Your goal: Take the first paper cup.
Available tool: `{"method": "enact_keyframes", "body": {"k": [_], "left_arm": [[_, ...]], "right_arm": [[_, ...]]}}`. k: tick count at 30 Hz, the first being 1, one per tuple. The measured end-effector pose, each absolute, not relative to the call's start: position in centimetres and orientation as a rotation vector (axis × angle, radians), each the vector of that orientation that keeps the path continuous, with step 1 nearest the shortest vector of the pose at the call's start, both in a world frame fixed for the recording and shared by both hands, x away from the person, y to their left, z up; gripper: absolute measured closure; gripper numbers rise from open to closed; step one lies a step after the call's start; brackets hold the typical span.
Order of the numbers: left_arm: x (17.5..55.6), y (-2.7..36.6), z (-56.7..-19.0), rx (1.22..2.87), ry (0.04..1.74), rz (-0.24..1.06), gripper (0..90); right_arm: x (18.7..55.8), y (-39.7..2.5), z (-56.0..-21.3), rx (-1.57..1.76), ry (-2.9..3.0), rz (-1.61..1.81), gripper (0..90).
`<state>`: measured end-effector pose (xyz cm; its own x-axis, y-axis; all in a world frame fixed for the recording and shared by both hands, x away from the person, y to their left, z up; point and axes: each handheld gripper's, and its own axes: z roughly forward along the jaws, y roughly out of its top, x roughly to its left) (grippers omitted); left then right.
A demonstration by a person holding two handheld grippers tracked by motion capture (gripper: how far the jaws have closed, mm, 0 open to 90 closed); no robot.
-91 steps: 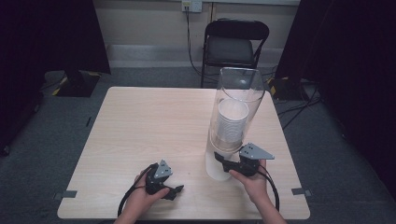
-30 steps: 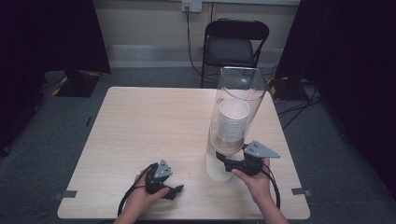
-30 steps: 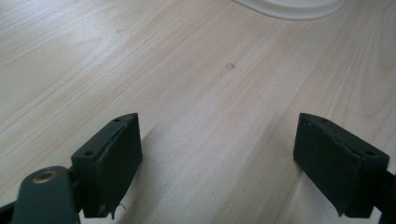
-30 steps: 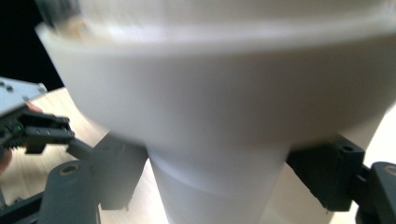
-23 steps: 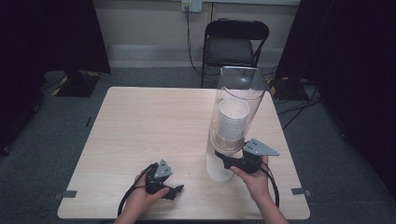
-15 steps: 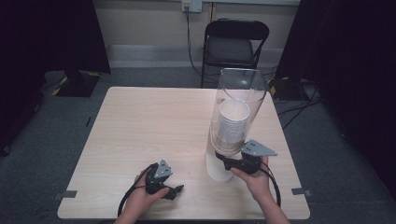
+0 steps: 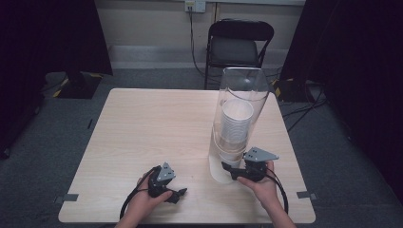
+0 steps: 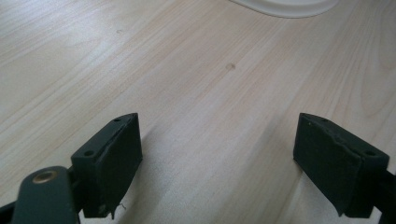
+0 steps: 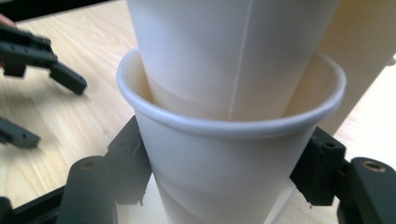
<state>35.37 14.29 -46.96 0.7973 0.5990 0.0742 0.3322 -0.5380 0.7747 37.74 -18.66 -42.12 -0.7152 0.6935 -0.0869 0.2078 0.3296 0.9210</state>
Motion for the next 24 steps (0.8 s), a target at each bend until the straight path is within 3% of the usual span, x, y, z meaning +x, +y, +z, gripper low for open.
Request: {"method": "enact_keyframes", "body": {"k": [24], "left_arm": [[35.5, 14.3, -47.0, 2.170, 0.672, 0.422, 14.8]], "right_arm": [[37.0, -20.2, -42.9, 0.816, 2.191, 1.301, 30.1]]}}
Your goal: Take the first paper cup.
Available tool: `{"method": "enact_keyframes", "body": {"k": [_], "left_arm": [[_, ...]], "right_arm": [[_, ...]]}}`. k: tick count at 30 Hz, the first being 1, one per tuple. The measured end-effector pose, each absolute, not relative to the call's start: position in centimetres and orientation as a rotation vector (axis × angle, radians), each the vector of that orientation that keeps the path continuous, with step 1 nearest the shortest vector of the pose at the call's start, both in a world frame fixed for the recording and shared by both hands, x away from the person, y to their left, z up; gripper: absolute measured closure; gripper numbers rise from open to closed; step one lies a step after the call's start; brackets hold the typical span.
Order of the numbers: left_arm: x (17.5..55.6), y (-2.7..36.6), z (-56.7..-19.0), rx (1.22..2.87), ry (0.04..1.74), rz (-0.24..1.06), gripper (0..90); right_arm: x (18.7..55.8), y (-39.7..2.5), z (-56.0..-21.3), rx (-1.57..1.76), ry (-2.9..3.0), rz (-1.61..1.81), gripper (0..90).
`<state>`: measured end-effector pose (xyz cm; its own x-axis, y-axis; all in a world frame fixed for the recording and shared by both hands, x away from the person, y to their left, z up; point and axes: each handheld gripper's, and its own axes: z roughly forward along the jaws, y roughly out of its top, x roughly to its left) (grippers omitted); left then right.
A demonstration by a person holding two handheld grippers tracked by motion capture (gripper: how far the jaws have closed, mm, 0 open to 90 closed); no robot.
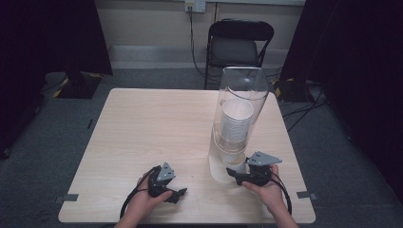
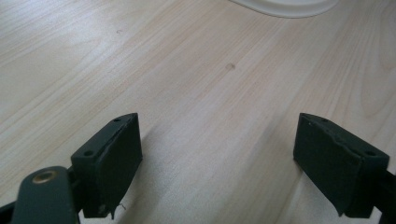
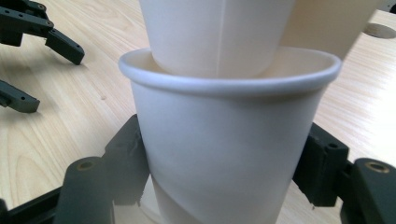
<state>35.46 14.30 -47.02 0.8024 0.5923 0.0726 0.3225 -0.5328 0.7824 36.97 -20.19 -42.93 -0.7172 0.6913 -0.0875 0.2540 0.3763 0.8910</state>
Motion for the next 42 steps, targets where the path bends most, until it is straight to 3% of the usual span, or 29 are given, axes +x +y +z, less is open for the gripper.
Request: {"method": "enact_keyframes", "body": {"k": [29, 42], "left_arm": [[35.5, 14.3, -47.0, 2.167, 0.674, 0.420, 14.8], [35.5, 14.3, -47.0, 2.169, 0.670, 0.422, 14.8]], "right_arm": [[36.5, -23.5, -43.1, 0.899, 2.125, 1.304, 29.3], [39.1, -25.8, -43.2, 1.035, 1.951, 1.268, 28.2]]}}
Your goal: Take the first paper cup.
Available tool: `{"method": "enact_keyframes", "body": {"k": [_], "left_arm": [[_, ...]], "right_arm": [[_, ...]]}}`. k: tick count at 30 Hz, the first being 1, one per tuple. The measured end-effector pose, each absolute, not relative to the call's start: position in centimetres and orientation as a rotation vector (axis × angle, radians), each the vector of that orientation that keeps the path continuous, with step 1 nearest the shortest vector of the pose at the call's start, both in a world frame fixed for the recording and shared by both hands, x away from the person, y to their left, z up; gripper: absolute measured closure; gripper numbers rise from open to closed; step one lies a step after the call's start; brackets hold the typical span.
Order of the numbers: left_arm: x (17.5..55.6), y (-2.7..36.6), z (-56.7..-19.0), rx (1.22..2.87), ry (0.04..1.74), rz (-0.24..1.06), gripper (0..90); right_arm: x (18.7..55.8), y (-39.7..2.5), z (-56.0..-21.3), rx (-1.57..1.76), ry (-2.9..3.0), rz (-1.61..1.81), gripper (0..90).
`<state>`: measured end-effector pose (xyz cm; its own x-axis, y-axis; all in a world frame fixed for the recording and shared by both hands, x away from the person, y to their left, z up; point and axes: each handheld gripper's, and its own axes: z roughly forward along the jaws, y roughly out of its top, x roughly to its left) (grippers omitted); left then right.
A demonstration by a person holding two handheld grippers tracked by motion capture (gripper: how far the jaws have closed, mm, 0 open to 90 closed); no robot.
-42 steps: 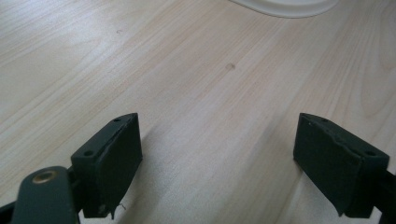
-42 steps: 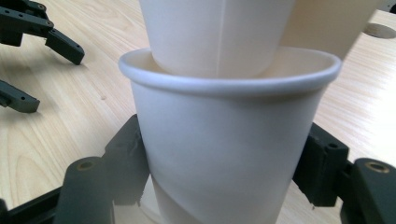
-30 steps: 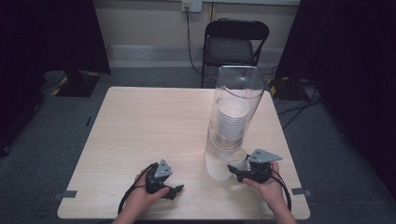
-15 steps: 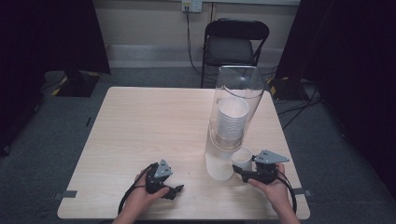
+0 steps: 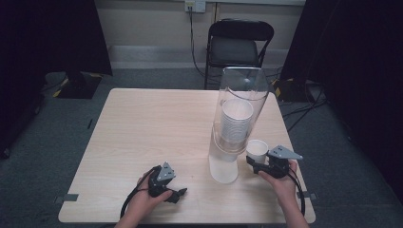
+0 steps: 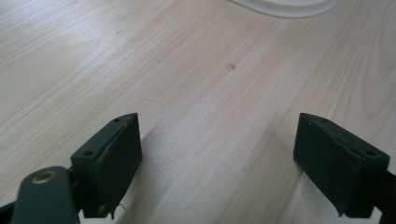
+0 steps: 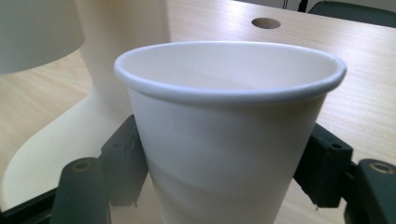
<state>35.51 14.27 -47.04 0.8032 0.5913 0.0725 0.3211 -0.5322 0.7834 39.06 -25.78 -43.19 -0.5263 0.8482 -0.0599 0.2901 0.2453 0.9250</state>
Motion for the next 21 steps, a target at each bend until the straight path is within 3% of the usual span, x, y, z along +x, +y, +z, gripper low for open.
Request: {"method": "enact_keyframes", "body": {"k": [21], "left_arm": [[35.4, 14.2, -47.0, 2.168, 0.676, 0.428, 14.9]], "right_arm": [[41.8, -24.5, -44.0, 1.068, 1.945, 1.212, 25.5]]}}
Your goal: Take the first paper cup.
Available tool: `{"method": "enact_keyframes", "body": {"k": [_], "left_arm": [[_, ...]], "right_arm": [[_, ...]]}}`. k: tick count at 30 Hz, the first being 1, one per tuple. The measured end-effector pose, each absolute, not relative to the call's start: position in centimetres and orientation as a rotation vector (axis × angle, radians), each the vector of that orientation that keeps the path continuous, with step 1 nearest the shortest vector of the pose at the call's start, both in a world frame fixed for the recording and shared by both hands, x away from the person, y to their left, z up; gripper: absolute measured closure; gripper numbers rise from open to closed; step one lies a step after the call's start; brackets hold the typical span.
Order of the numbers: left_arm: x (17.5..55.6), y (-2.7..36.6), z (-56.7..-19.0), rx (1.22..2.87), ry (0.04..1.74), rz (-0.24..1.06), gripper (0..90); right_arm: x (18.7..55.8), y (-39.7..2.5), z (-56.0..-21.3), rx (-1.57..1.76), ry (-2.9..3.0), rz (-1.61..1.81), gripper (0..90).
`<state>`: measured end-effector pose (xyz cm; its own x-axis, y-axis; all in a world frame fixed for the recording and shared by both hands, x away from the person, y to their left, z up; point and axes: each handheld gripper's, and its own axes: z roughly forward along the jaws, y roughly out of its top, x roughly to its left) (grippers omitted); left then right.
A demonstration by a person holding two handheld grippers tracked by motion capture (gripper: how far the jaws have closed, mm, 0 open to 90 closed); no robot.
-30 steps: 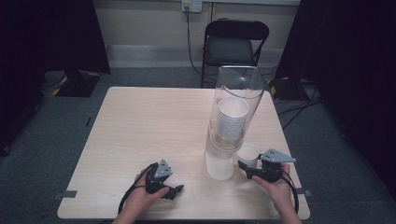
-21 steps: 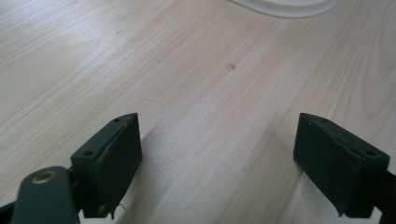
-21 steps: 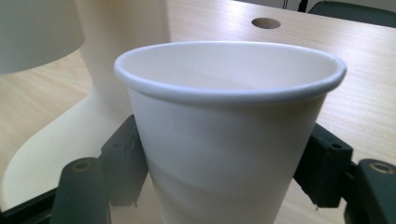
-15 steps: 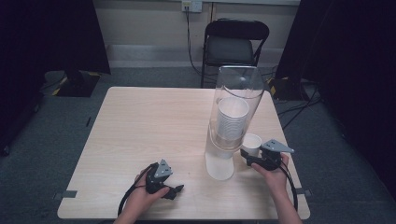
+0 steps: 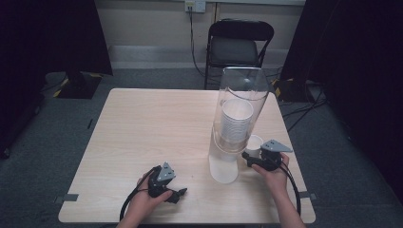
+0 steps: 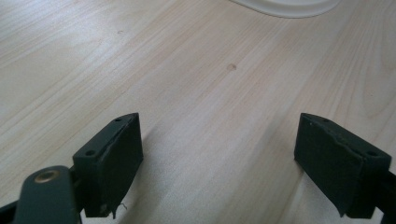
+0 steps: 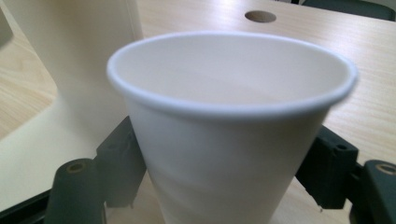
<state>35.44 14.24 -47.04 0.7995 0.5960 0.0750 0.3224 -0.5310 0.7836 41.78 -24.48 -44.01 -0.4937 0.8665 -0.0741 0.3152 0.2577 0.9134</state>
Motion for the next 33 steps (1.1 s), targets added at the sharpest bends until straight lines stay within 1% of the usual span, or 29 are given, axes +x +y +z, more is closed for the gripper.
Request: {"method": "enact_keyframes", "body": {"k": [9, 12, 13, 14, 15, 16, 22, 33], "left_arm": [[35.5, 14.3, -47.0, 2.169, 0.674, 0.427, 14.9], [35.4, 14.2, -47.0, 2.168, 0.675, 0.427, 14.9], [35.4, 14.2, -47.0, 2.168, 0.675, 0.427, 14.9], [35.5, 14.3, -47.0, 2.168, 0.674, 0.426, 14.9], [35.5, 14.3, -47.0, 2.168, 0.673, 0.424, 14.9], [35.5, 14.3, -47.0, 2.168, 0.673, 0.421, 14.9], [35.5, 14.3, -47.0, 2.172, 0.672, 0.423, 14.8], [35.5, 14.3, -47.0, 2.170, 0.672, 0.420, 14.8]], "right_arm": [[41.3, -24.8, -44.2, 1.076, 1.946, 1.166, 21.9], [40.8, -25.1, -44.1, 1.103, 1.927, 1.207, 18.0], [40.6, -25.1, -44.1, 1.119, 1.936, 1.213, 14.3], [40.4, -25.2, -44.1, 1.132, 1.941, 1.208, 13.6], [40.2, -25.2, -44.0, 1.133, 1.958, 1.200, 14.6], [40.0, -25.1, -44.0, 1.129, 1.965, 1.185, 13.3], [38.4, -25.0, -43.2, 1.109, 1.990, 1.222, 14.1], [36.8, -25.3, -42.4, 1.066, 1.997, 1.256, 13.9]]}}
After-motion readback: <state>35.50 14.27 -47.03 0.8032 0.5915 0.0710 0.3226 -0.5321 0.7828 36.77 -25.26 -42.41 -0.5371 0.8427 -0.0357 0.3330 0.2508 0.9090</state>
